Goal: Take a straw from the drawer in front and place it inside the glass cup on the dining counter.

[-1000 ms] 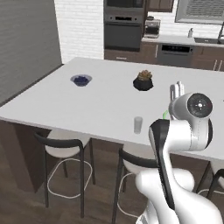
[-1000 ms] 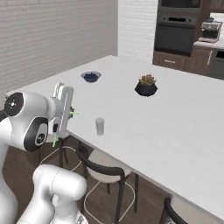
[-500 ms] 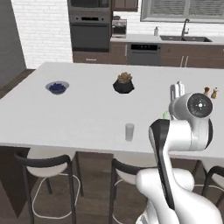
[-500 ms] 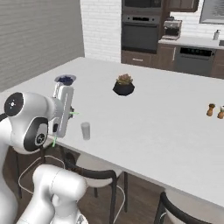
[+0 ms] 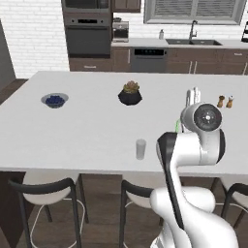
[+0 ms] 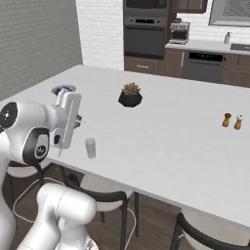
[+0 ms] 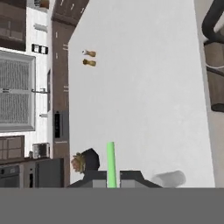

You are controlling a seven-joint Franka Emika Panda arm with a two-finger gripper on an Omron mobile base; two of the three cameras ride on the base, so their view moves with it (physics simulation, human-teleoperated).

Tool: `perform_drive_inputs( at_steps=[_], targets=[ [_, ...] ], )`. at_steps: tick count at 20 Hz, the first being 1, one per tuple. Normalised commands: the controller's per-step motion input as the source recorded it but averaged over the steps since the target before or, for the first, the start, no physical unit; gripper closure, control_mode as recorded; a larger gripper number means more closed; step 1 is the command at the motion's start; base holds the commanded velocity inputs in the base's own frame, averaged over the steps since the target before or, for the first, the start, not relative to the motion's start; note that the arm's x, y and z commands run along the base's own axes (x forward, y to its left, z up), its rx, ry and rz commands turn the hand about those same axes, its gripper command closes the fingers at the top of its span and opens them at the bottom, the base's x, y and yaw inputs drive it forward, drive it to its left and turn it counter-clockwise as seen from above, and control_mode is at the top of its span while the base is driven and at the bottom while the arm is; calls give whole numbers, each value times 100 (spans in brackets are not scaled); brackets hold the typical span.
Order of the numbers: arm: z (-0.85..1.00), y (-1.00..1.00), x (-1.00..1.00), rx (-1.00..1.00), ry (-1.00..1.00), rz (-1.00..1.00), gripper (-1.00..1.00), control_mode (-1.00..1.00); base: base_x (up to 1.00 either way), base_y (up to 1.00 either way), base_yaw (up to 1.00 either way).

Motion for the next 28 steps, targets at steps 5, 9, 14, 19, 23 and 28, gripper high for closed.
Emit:
perform_drive_inputs(
  at_steps=[5,9,14,19,23,28],
  targets=[
    [0,-5,50,12,2,26,100,-100,0,0,0],
    [0,-13,52,10,1,38,100,-100,0,0,0],
    [0,-15,40,12,-15,41,100,-100,0,0,0],
    [0,-1,44,10,-30,35,100,-100,0,0,0],
    [0,0,39,9,-29,29,100,-100,0,0,0],
    [0,0,36,14,-29,23,100,-100,0,0,0]
  ],
)
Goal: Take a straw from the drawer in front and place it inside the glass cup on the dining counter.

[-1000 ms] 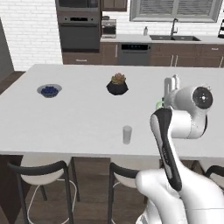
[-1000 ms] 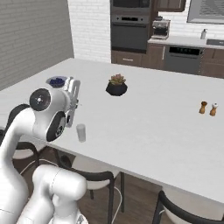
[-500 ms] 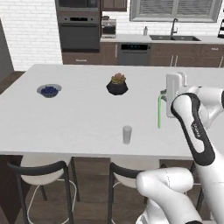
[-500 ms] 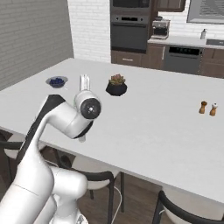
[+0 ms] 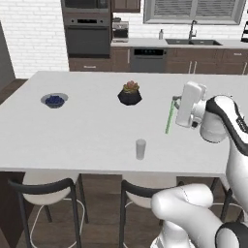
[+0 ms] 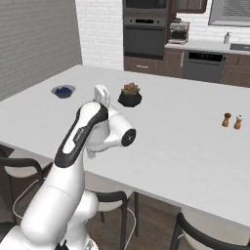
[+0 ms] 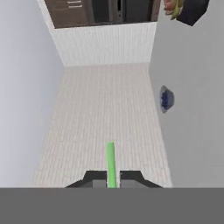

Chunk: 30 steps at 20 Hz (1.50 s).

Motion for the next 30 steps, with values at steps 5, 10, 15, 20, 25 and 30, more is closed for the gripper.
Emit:
perform_drive_inputs(
  at_steps=[5,10,15,20,25,30],
  targets=[
    [0,0,27,11,-47,17,100,-100,0,0,0],
    [0,2,13,1,-38,14,100,-100,0,0,0],
    [9,1,0,0,-22,14,100,-100,0,0,0],
    [10,1,0,-5,0,16,100,-100,0,0,0],
    [-14,6,-1,-18,3,11,100,-100,0,0,0],
    [-27,19,0,-19,1,6,100,-100,0,0,0]
  ],
)
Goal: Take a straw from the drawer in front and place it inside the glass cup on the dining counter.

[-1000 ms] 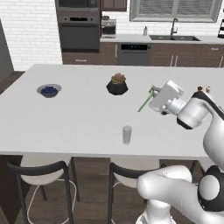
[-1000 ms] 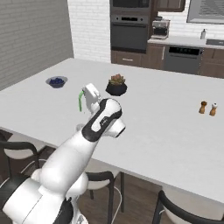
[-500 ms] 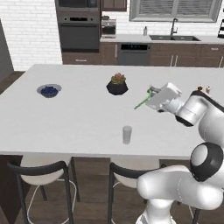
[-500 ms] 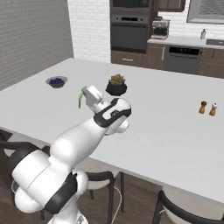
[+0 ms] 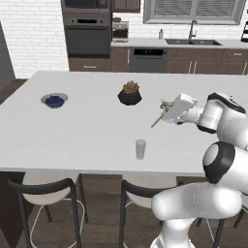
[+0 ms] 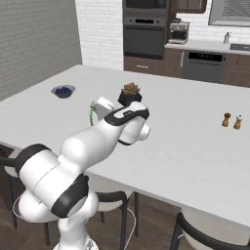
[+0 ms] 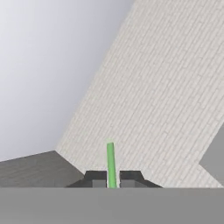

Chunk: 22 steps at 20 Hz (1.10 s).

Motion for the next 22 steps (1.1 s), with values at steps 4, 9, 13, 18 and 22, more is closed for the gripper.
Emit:
perform_drive_inputs(
  at_steps=[4,9,13,18,22],
  targets=[
    [-17,28,0,-12,8,3,100,-100,0,0,0],
    [-22,43,-1,-12,18,0,100,-100,0,0,0],
    [-23,32,-3,-6,16,0,100,-100,0,0,0],
    [-13,0,-1,0,13,1,100,-100,0,0,0],
    [0,0,14,0,12,0,100,-100,0,0,0]
  ],
)
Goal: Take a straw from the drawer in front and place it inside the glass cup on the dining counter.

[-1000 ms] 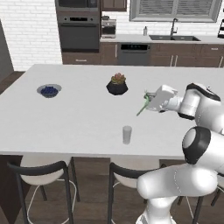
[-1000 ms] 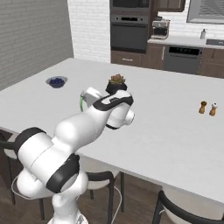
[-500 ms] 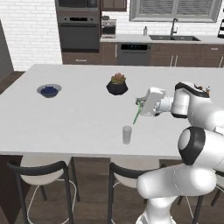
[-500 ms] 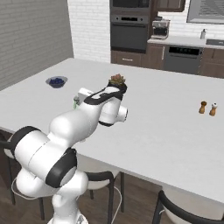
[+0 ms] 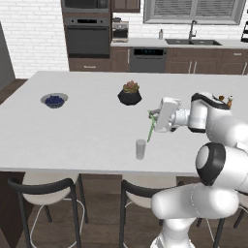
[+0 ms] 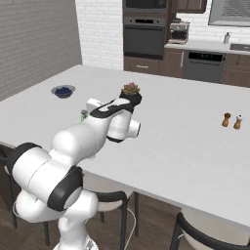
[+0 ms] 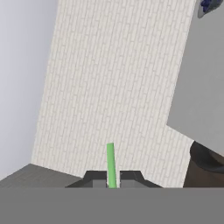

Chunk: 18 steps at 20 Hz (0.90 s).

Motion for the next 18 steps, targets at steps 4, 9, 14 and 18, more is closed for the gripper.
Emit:
perform_drive_inputs(
  at_steps=[4,9,14,18],
  targets=[
    [0,0,33,0,15,0,100,-100,0,0,0],
    [-11,0,34,0,14,0,100,-100,0,0,0],
    [-30,0,30,0,9,0,100,-100,0,0,0],
    [-34,0,26,-1,7,0,100,-100,0,0,0]
  ],
)
